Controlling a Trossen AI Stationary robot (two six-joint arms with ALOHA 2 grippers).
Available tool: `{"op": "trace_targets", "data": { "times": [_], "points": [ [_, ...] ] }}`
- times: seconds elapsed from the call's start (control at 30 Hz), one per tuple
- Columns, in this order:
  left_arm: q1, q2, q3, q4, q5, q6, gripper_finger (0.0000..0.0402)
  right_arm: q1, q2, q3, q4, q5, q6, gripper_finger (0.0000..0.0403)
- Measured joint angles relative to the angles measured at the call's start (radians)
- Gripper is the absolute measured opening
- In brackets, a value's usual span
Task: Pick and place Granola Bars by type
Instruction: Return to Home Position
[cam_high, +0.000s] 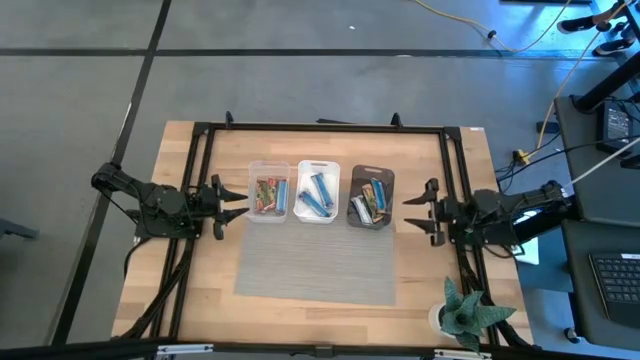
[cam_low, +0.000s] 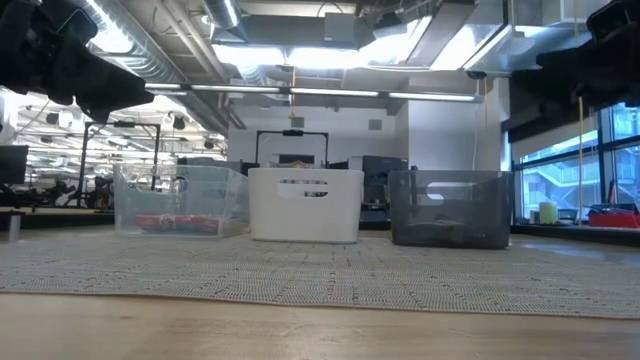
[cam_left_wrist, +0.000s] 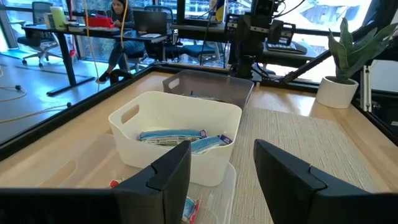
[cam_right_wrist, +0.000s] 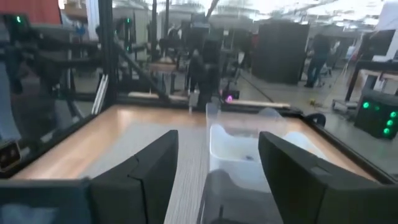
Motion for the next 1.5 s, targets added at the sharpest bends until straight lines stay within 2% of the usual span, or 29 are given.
{"op": "trace_targets", "data": {
  "times": [0.33, 1.5],
  "points": [
    [0.000, 0.000, 0.000, 0.000, 0.001, 0.000, 0.0169, 0.000, 0.000, 0.000, -0.010, -0.010, -0.057, 0.0226],
    [0.000, 0.000, 0.000, 0.000, 0.000, 0.000, 0.0169, 0.000, 0.004, 0.000, -0.010, -0.009, -0.058, 0.0226]
  ]
}}
